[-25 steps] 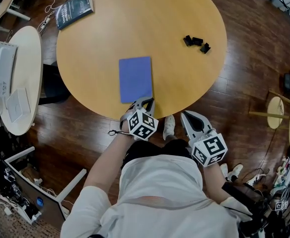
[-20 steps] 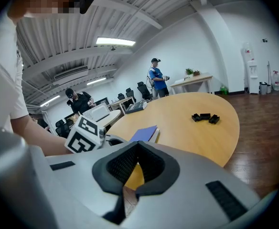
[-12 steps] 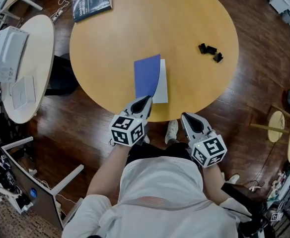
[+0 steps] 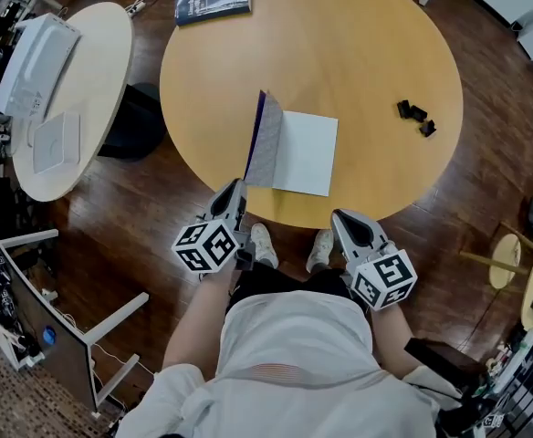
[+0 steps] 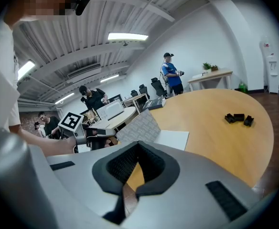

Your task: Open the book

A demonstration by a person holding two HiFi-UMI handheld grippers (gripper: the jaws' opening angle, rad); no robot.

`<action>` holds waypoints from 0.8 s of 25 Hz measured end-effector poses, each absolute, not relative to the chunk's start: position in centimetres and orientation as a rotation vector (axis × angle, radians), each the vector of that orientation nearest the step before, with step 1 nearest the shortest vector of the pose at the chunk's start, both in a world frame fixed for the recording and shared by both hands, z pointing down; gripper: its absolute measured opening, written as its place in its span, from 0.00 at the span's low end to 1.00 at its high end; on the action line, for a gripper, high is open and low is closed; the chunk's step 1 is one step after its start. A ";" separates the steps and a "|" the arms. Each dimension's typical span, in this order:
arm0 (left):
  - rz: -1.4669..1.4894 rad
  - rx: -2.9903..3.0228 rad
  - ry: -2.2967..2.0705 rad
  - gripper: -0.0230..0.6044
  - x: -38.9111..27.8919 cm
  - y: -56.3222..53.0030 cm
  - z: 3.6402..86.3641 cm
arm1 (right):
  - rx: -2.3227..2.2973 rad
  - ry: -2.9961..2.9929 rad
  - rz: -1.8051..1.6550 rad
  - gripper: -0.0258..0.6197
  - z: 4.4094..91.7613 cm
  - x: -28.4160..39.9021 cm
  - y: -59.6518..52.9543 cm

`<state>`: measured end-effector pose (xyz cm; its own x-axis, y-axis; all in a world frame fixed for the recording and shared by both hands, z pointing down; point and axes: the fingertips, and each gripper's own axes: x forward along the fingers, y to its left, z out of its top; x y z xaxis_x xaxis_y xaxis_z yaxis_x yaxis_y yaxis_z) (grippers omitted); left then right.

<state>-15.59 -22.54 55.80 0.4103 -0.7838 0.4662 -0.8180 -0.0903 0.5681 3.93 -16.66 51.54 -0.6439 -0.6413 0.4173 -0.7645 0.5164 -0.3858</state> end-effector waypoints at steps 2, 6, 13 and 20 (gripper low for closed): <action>0.088 1.836 -1.402 0.05 -17.5 -22.5 56.6 | 1.189 -2.544 0.816 0.04 51.3 2.9 -16.8; 0.212 1.822 -1.446 0.05 -20.0 -22.6 58.7 | 1.191 -2.541 0.810 0.04 51.3 1.5 -16.9; 0.369 1.743 -1.389 0.05 -22.5 -21.9 64.1 | 1.218 -2.518 0.815 0.04 51.6 0.2 -16.6; 0.479 1.675 -1.354 0.11 -24.1 -21.0 67.9 | 1.250 -2.508 0.813 0.04 51.6 0.3 -16.4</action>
<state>-24.09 -21.03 67.94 0.3251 -0.5676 0.7564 -0.9170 0.0063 0.3988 0.31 -16.37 51.59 -0.6125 -0.6655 0.4267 -0.7892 0.4842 -0.3776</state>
